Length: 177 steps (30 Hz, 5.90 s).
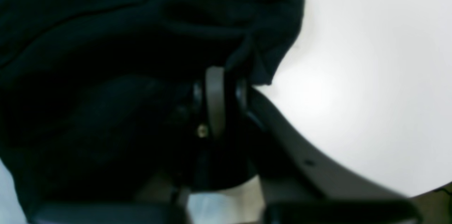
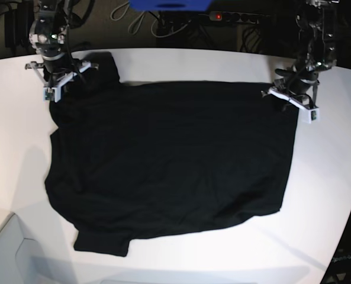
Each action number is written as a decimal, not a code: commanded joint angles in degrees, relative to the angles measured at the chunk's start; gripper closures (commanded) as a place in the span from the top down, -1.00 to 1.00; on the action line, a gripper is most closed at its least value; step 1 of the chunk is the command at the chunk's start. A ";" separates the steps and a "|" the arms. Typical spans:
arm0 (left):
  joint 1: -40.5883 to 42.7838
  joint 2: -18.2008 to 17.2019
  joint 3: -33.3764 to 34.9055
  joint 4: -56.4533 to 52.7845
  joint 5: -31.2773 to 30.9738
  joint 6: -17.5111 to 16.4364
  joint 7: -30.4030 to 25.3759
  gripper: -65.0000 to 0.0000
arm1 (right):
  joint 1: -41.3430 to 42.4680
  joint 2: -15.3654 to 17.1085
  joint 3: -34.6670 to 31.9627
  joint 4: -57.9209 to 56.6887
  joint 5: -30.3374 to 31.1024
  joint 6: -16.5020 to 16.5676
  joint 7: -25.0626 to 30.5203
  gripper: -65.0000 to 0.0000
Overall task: Layout the t-shirt on the table in an organized manner, then fold the t-shirt properly
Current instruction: 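Hold the shirt corners with both grippers and pull them apart to smooth, then release the left gripper and move it along the shirt side to the hem corner, then drag the hem corner with the left gripper back toward the shoulder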
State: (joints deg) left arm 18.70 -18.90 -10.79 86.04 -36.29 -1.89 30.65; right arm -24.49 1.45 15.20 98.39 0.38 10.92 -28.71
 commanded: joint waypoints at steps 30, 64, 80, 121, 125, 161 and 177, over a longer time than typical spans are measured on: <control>-18.22 4.43 -7.37 -10.57 1.70 1.58 2.80 -0.98 | 18.38 0.88 8.40 -3.93 -0.34 7.59 -4.83 0.02; -16.02 1.80 -15.37 5.87 -1.20 1.67 14.05 -0.98 | 7.66 1.49 8.40 6.18 -0.16 7.76 -4.74 0.03; -44.76 1.80 -17.13 -31.93 -0.59 1.76 12.38 0.82 | 6.34 1.58 7.35 5.39 -0.25 7.76 -4.74 0.03; -55.58 3.29 16.28 -58.83 -0.50 1.23 -15.49 -0.58 | 6.69 1.40 7.44 1.00 -0.34 7.76 -4.39 0.02; -55.67 3.12 16.19 -58.66 -0.50 0.53 -15.49 -0.95 | 6.60 1.40 7.44 1.00 -0.34 7.76 -4.39 0.02; -41.16 1.36 15.23 -23.49 6.89 0.88 -6.00 1.00 | 6.86 1.40 7.35 1.08 -0.34 7.76 -4.65 0.02; -26.48 3.47 10.74 -18.39 6.89 0.35 -5.56 1.00 | 7.57 1.40 7.35 1.00 -0.07 7.76 -4.30 0.02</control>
State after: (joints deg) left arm -7.42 -15.05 0.10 67.20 -28.93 -1.89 23.55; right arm -17.30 2.35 22.41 98.56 0.05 18.65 -34.28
